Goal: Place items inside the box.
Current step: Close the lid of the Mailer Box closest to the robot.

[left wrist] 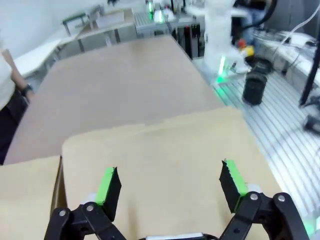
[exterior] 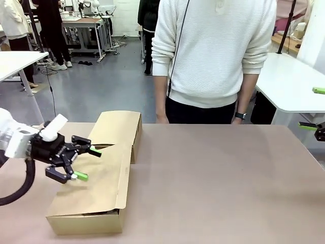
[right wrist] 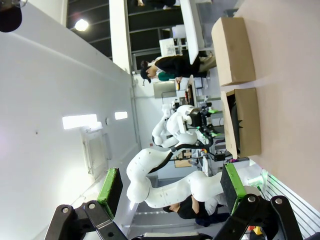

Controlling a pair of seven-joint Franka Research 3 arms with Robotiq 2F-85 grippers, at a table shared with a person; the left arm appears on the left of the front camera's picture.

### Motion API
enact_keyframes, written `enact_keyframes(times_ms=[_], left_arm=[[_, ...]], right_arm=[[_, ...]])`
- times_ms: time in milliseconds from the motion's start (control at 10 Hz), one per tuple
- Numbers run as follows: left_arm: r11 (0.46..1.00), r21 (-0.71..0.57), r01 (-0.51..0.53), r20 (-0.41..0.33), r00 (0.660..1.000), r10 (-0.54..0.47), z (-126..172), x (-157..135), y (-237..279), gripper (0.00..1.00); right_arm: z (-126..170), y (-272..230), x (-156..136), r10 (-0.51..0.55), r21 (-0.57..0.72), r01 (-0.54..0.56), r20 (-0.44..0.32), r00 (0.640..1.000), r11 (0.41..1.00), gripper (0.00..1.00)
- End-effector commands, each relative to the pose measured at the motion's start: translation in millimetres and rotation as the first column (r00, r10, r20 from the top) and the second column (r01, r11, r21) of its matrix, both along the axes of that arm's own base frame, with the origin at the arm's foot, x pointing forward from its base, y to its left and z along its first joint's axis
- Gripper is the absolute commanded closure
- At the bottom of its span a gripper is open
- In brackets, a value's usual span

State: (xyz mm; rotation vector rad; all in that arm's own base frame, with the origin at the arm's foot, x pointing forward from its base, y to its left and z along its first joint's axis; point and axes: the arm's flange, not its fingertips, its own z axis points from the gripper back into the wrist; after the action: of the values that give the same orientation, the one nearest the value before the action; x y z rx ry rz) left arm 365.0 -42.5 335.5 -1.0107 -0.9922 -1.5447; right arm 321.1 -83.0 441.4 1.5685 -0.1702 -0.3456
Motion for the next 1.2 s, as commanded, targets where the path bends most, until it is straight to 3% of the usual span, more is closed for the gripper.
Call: enact_keyframes(times_ms=[0,100,200,300,400,500,600,700,800,1100], left_arm=[[0.983,-0.147,-0.111,-0.226,0.971,0.076,37,-9,21,0.00],[0.966,-0.184,-0.183,-0.369,0.924,0.105,47,-3,34,0.00],[0.925,-0.170,-0.340,-0.533,0.821,0.204,56,7,50,0.00],[0.911,-0.155,-0.383,-0.677,0.713,0.184,61,12,67,0.00],[0.877,-0.134,-0.462,-0.765,0.611,0.205,60,19,88,0.00],[0.812,-0.032,-0.583,-0.785,0.517,0.341,53,29,114,0.00],[0.806,0.047,-0.591,-0.861,0.385,0.332,47,31,141,0.00],[0.810,0.060,-0.583,-0.921,0.281,0.270,43,32,171,0.00],[0.841,0.012,-0.540,-0.789,0.512,0.340,42,25,135,0.00],[0.841,0.012,-0.540,-0.789,0.512,0.340,42,25,135,0.00]], right_arm=[[4,2,-3,-0.009,0.008,0.009,-0.013,1.000,1.000,0.00],[4,2,-3,-0.009,0.008,0.009,-0.013,1.000,1.000,0.00],[4,2,-3,-0.009,0.008,0.009,-0.013,1.000,1.000,0.00],[4,2,-3,-0.009,0.008,0.009,-0.013,1.000,1.000,0.00],[4,2,-3,-0.009,0.008,0.009,-0.013,1.000,1.000,0.00],[4,2,-3,-0.009,0.008,0.009,-0.013,1.000,1.000,0.00],[4,2,-3,-0.009,0.008,0.009,-0.013,1.000,1.000,0.00],[4,2,-3,-0.009,0.008,0.009,-0.013,1.000,1.000,0.00],[4,2,-3,-0.009,0.008,0.009,-0.013,1.000,1.000,0.00],[4,2,-3,-0.009,0.008,0.009,-0.013,1.000,1.000,0.00]])
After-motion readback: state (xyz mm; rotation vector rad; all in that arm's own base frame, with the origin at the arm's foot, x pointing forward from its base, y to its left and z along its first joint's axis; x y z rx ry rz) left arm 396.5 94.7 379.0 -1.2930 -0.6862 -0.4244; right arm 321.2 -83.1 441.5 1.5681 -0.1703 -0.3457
